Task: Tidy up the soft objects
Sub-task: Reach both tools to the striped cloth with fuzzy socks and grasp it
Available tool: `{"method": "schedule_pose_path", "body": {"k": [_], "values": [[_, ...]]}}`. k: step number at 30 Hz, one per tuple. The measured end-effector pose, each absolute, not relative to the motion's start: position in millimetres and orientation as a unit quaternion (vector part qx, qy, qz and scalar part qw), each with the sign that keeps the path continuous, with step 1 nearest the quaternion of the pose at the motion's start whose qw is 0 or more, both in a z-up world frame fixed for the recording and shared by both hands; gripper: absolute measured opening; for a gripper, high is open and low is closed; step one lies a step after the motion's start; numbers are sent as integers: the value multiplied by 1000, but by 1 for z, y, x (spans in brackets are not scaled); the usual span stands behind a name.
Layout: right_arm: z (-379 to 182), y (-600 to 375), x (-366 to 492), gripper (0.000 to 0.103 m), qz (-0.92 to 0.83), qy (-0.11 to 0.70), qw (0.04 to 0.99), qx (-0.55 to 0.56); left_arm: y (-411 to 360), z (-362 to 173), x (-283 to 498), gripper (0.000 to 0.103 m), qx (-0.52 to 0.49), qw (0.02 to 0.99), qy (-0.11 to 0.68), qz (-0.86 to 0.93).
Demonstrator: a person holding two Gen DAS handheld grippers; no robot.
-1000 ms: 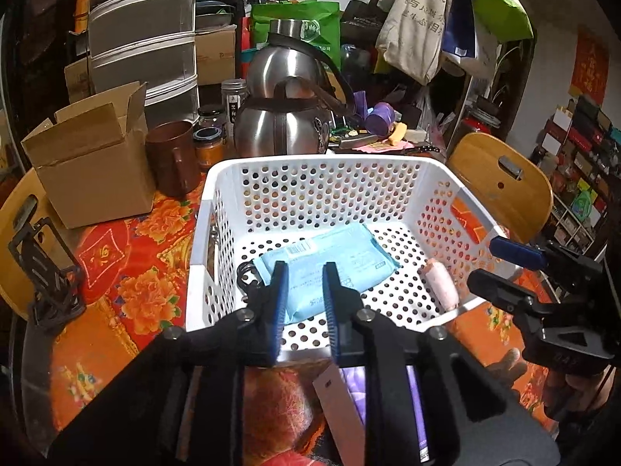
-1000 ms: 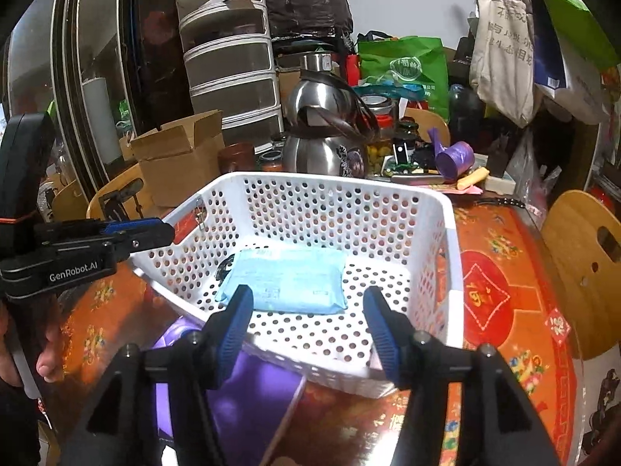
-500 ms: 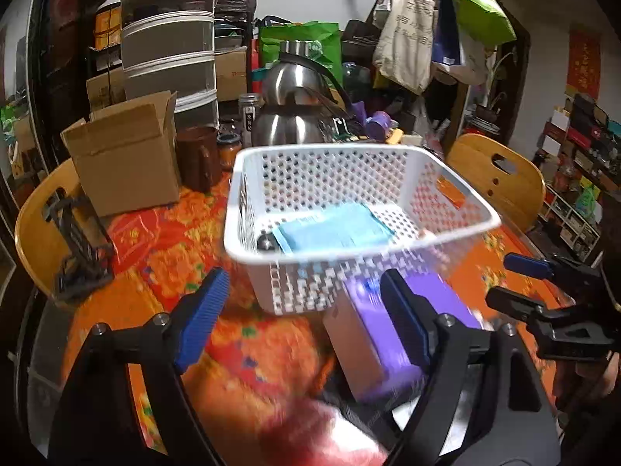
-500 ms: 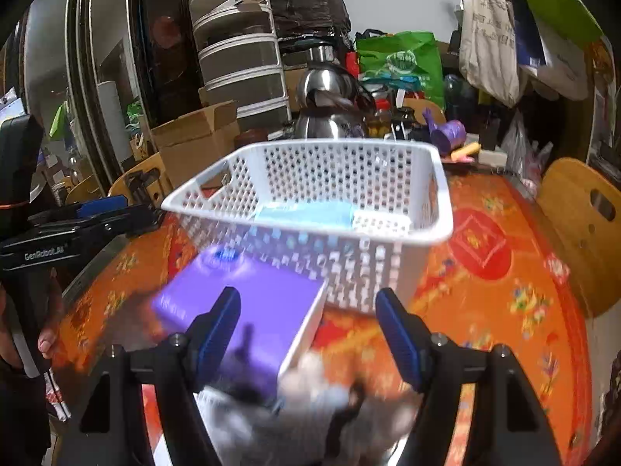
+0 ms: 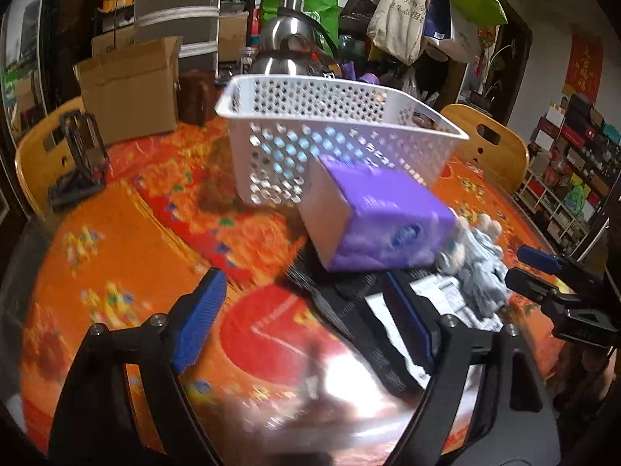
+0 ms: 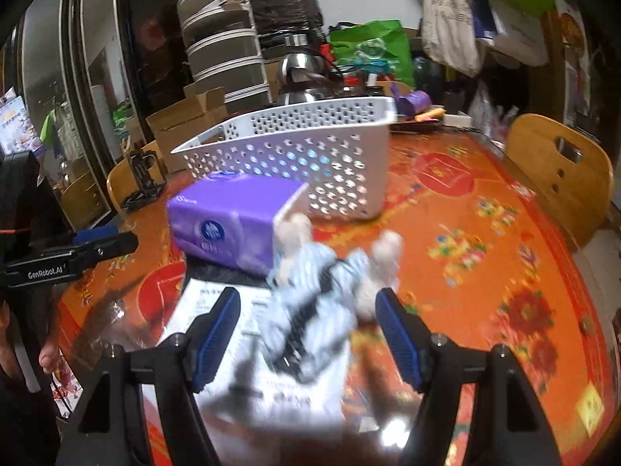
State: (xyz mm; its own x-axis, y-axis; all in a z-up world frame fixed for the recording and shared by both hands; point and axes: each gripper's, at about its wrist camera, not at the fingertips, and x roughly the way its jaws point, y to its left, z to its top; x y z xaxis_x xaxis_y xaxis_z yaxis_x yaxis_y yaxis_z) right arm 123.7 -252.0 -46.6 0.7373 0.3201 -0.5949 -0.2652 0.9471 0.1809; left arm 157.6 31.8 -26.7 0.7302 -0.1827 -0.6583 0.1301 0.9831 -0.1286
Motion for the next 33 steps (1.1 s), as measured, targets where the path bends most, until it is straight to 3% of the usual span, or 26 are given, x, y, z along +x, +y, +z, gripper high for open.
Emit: {"method": "schedule_pose_path", "body": {"k": [8, 17, 22, 25, 33], "values": [[-47, -277, 113, 72, 136, 330, 933, 49, -7, -47, 142, 81, -54, 918, 378, -112], [-39, -290, 150, 71, 128, 340, 931, 46, -66, -32, 162, 79, -57, 910, 387, -135], [-46, -287, 169, 45, 138, 356, 923, 44, -102, -33, 184, 62, -49, 904, 401, -142], [-50, -285, 175, 40, 143, 362, 920, 42, -114, -40, 199, 54, -53, 897, 413, -148], [-59, -280, 186, 28, 140, 368, 919, 35, -127, -47, 221, 49, -59, 894, 421, -143]]}}
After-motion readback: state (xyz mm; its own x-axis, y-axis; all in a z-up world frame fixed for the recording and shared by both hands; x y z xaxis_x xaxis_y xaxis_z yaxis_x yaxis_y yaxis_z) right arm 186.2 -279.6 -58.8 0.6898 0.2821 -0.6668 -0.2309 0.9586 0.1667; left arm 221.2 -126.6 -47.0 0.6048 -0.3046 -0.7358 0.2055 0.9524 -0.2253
